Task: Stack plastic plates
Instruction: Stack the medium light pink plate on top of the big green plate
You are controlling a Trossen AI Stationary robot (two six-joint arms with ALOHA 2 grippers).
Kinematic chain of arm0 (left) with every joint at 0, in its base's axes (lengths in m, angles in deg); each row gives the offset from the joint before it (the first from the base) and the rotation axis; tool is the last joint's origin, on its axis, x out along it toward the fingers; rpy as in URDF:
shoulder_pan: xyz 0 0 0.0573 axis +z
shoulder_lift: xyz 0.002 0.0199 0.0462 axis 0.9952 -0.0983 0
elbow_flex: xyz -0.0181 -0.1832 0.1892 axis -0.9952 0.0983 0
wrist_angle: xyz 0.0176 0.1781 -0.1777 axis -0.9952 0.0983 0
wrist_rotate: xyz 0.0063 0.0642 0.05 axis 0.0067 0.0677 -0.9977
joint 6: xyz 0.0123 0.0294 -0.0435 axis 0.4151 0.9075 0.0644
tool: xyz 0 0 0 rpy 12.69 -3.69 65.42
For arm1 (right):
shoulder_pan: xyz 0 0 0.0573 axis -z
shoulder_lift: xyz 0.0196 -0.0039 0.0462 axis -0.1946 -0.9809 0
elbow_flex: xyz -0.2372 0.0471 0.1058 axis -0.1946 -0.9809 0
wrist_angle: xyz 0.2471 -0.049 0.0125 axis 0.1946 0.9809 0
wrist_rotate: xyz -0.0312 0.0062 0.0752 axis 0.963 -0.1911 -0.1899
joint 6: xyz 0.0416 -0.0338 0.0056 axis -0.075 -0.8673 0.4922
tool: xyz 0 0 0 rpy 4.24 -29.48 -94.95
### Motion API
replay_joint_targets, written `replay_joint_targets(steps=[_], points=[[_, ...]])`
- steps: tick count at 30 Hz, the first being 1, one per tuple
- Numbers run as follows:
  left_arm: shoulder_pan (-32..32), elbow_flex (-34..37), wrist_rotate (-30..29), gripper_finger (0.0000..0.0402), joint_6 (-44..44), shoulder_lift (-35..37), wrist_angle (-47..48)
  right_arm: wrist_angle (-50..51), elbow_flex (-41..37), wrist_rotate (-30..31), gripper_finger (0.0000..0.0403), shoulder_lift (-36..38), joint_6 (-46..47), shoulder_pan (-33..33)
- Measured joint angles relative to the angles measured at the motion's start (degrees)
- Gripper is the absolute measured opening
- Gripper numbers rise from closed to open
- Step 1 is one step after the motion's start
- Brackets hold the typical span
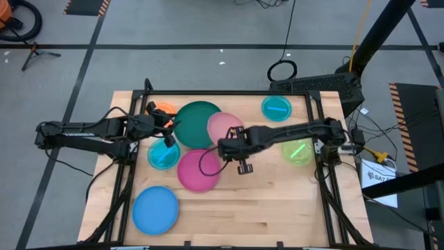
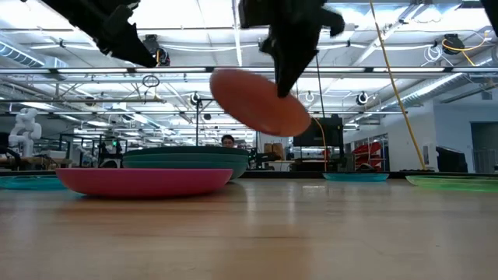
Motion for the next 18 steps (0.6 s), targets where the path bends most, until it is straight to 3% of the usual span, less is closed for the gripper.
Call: replay_joint_targets(steps=[5, 9, 18], points=[[0.15, -1.32, -4.60, 0.0149, 2.46, 0.07, -0.99, 0.13, 0.00, 7.42, 0.0002, -3.49, -13.63, 2.63], [0.11, -1.47, -4.64, 0.0149, 2.85, 0.06, -1.26, -1.08, 0.00, 9.22, 0.0002, -5.27, -26.69, 4.26], [0.11, -1.47, -4.62, 0.0149, 3.29, 0.06, -0.11, -7.54, -0.02, 19.11, 0.0007, -7.86, -42.51, 5.76]])
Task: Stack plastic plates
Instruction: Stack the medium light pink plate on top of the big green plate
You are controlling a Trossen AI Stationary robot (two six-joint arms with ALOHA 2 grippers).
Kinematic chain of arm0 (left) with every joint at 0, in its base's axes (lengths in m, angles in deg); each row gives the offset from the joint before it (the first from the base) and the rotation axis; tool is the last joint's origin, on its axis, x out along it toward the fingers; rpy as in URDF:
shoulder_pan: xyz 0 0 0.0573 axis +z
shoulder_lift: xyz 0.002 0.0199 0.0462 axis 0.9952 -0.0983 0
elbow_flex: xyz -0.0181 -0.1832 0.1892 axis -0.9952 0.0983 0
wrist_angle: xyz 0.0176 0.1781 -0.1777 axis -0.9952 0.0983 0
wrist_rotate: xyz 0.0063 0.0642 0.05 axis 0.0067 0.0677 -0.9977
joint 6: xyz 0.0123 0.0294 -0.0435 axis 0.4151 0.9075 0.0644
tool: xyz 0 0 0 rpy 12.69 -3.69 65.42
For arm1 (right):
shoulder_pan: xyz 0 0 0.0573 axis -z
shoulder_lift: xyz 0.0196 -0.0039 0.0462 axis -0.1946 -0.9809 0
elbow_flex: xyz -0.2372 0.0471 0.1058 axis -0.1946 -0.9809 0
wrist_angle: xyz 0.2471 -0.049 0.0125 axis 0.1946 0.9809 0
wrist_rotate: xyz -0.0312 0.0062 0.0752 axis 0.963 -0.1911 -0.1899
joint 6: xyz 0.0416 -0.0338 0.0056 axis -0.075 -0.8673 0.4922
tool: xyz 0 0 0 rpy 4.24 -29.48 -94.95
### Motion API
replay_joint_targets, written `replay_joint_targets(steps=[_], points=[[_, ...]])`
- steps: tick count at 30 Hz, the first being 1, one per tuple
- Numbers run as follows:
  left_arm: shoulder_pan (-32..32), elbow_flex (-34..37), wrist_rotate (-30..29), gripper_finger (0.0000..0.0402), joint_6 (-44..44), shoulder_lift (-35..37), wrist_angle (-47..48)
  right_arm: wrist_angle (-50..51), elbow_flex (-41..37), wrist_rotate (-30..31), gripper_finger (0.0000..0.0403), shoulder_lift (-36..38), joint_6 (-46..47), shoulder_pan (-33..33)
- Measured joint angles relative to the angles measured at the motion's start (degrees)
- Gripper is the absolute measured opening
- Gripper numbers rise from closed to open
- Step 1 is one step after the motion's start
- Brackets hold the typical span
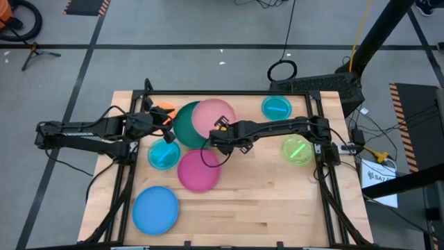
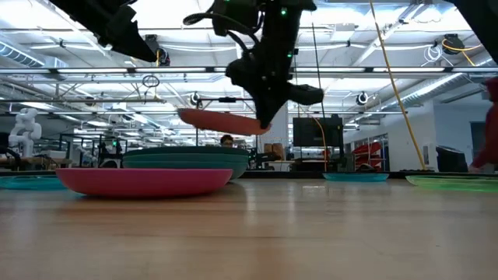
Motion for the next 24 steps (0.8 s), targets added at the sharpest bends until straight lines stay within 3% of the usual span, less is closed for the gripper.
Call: replay_joint_targets(steps=[8, 18, 24], points=[[0.00, 0.00, 0.00, 0.0149, 0.02, 0.00, 0.07, -4.92, -0.02, -0.50, 0.0009, -0.05, -5.68, 0.17], [0.00, 0.02, 0.03, 0.0149, -0.14, 0.00, 0.15, -5.51, -0.04, -0.70, 0.0013, -0.09, -5.64, 0.22], [0.00, 0.02, 0.04, 0.0149, -0.20, 0.00, 0.20, -5.45, -0.04, -1.68, 0.0041, -0.09, -2.06, 0.44]])
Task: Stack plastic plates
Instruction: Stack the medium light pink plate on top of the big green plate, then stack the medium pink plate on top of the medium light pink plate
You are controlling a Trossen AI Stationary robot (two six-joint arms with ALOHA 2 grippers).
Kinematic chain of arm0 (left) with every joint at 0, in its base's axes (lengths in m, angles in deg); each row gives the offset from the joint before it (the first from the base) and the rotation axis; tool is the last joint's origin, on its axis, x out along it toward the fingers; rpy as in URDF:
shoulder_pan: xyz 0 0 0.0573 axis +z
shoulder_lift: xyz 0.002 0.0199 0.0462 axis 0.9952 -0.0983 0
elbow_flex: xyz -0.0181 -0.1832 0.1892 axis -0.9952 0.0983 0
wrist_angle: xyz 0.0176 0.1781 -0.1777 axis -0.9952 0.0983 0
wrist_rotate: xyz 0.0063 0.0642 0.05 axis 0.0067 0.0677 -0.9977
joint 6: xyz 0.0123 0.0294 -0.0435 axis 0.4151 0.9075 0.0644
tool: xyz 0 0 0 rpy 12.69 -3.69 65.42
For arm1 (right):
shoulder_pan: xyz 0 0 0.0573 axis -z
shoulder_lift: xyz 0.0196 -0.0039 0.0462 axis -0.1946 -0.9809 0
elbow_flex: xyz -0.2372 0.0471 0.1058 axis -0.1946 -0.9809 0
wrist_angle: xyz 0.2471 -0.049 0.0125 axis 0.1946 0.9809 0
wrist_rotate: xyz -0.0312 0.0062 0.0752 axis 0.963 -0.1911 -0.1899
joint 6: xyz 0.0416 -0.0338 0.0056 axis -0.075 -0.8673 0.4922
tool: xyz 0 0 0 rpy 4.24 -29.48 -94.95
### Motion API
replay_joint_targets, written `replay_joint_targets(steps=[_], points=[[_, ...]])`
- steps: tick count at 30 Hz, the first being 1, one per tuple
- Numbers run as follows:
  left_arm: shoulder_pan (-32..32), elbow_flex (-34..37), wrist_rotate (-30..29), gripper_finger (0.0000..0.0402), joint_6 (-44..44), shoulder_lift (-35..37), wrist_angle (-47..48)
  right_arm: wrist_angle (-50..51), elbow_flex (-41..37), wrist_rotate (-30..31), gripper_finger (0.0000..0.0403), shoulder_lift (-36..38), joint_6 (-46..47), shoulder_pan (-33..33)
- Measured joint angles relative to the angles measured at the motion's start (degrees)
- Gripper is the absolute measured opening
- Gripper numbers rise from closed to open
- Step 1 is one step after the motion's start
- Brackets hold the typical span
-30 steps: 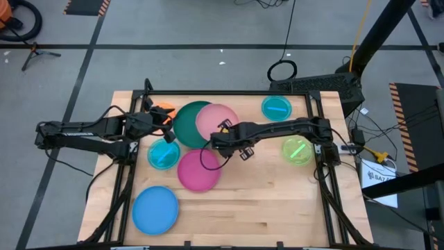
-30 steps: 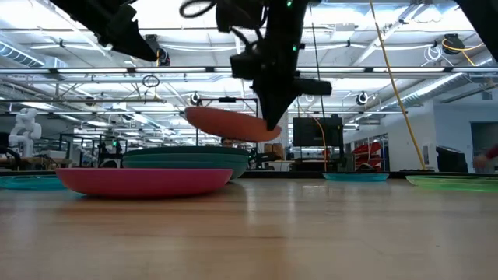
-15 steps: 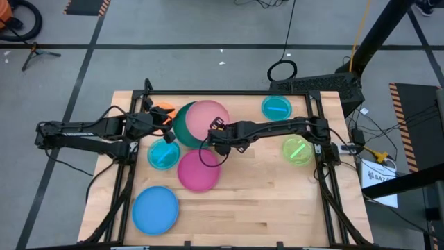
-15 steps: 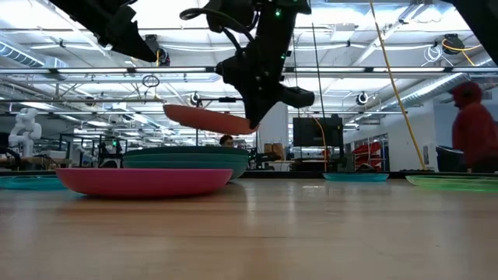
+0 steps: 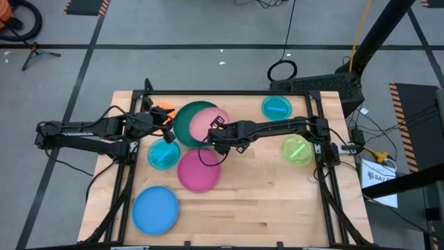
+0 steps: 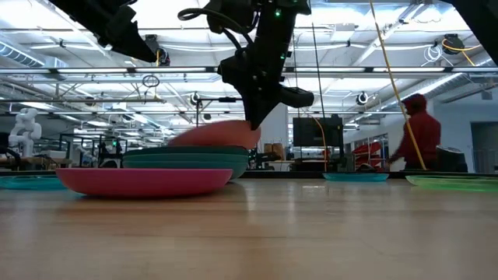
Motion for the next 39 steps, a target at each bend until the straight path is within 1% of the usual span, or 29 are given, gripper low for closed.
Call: replay_joint_targets(steps=[4, 11, 15, 19, 20, 22, 24, 26, 29, 32, 35, 39], points=[[0.00, 0.02, 0.02, 0.0149, -0.02, 0.00, 0.00, -0.07, 0.00, -1.87, 0.0063, 0.00, 2.21, 0.11], [0.00, 0.04, 0.04, 0.0149, -0.04, 0.00, 0.02, -2.41, 0.00, -1.23, 0.0096, 0.00, 7.27, 0.11], [0.00, 0.04, 0.05, 0.0149, -0.09, -0.02, 0.07, -2.92, 0.00, 3.94, 0.0113, 0.00, 10.51, -0.09], [0.00, 0.04, 0.45, 0.0149, -0.96, -0.02, 1.23, -0.51, 0.00, 15.80, 0.0114, 0.02, 24.94, -0.84], [0.00, 0.04, 0.49, 0.0149, -1.35, -0.02, 1.87, 1.30, 0.00, 17.49, 0.0112, 0.07, 28.71, -0.92], [0.00, 0.04, 0.54, 0.0149, -2.35, -0.02, 3.06, 6.70, 0.02, 18.60, 0.0108, 0.09, 36.41, -0.94], [0.00, 0.07, 0.57, 0.0149, -3.72, -0.02, 3.70, 13.90, 0.02, 16.31, 0.0102, 0.09, 45.26, -0.87], [0.00, 0.07, 1.95, 0.0149, -5.29, -0.02, 4.45, 19.42, 0.02, 11.83, 0.0097, 0.09, 53.80, -0.54], [0.00, 0.07, 6.19, 0.0149, -6.67, -0.04, 4.48, 21.87, -0.24, 7.08, 0.0087, 0.10, 62.97, -0.66], [-0.02, 0.07, 9.86, 0.0149, -7.55, -0.04, 4.48, 19.21, -1.36, 5.73, 0.0078, 0.56, 66.21, -2.71], [-0.02, 0.07, 10.61, 0.0149, -9.65, -0.04, 4.56, 14.75, -2.65, 5.41, 0.0070, 0.64, 66.30, -5.34], [-0.08, 0.07, 12.67, 0.0149, -14.67, -0.09, 6.92, 13.24, -3.50, 5.38, 0.0062, 0.63, 66.08, -8.44]])
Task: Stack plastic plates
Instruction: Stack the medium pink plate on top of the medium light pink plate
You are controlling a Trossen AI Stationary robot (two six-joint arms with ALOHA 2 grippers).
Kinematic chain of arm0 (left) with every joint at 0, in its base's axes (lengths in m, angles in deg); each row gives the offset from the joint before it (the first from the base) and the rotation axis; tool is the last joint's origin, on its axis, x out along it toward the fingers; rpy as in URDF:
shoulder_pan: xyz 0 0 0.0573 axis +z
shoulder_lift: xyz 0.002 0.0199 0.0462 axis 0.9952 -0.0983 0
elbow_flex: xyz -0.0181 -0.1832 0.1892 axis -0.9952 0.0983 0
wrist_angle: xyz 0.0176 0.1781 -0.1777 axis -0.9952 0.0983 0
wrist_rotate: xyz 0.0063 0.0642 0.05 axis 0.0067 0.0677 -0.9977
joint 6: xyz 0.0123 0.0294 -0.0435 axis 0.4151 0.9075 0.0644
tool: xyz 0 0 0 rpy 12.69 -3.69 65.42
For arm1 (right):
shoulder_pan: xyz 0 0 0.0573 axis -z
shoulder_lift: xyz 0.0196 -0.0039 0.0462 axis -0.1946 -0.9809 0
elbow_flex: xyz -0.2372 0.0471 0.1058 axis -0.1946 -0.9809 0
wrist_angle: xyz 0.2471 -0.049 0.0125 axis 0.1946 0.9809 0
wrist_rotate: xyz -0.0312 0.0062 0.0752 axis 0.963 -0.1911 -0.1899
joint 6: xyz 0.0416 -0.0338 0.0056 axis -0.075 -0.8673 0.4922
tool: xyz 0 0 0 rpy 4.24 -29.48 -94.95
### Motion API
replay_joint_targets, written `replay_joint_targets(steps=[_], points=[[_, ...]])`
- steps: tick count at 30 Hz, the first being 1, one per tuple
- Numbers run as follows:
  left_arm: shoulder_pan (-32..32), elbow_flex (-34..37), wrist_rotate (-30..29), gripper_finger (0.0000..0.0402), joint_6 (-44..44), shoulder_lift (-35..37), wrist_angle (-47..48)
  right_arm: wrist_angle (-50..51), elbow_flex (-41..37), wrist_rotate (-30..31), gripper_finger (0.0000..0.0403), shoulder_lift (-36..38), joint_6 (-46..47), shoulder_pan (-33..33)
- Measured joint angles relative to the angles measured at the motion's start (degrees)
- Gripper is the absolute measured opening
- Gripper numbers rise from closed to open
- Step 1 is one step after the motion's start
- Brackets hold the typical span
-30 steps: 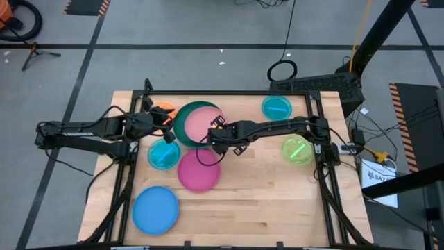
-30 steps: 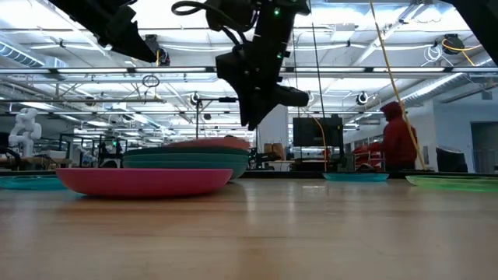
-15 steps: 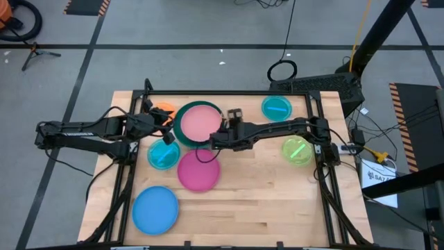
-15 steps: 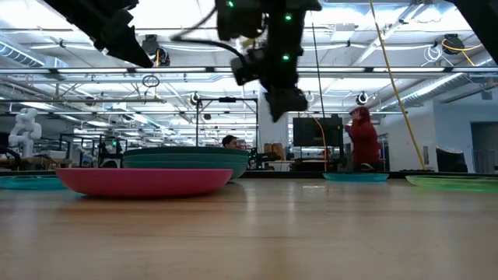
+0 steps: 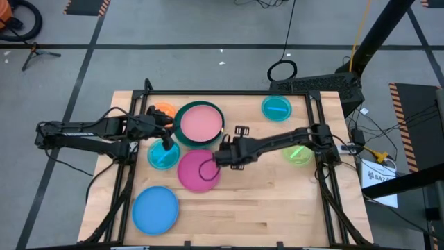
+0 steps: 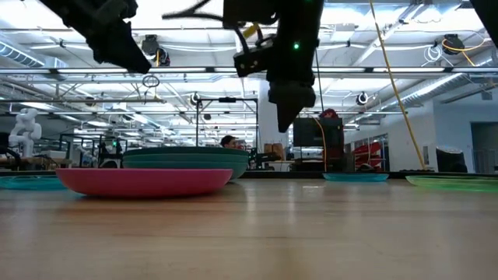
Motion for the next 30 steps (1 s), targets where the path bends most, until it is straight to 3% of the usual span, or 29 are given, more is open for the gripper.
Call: replay_joint_targets(steps=[7, 12, 17, 24, 30], points=[[-4.19, 0.02, 0.58, 0.0149, -10.99, -1.70, 4.90, 0.48, -0.75, 0.03, 0.0059, 1.60, -3.53, -3.93], [-9.89, 0.02, 0.58, 0.0149, -16.57, -5.33, 4.00, -4.73, -8.27, 0.00, 0.0059, 6.77, -6.82, -4.53], [-15.19, 0.02, 0.74, 0.0149, -23.27, -9.44, 4.41, -18.09, -22.29, -2.44, 0.0059, 17.00, -9.70, -4.36], [-18.31, 0.02, 5.16, 0.0149, -34.33, -16.00, 4.51, -45.55, -41.37, -5.88, 0.0059, 33.91, -15.62, -2.49], [-18.61, 0.02, 11.73, 0.0149, -46.75, -22.57, 5.36, -54.33, -49.05, -5.74, 0.0059, 45.15, -18.00, -0.65]])
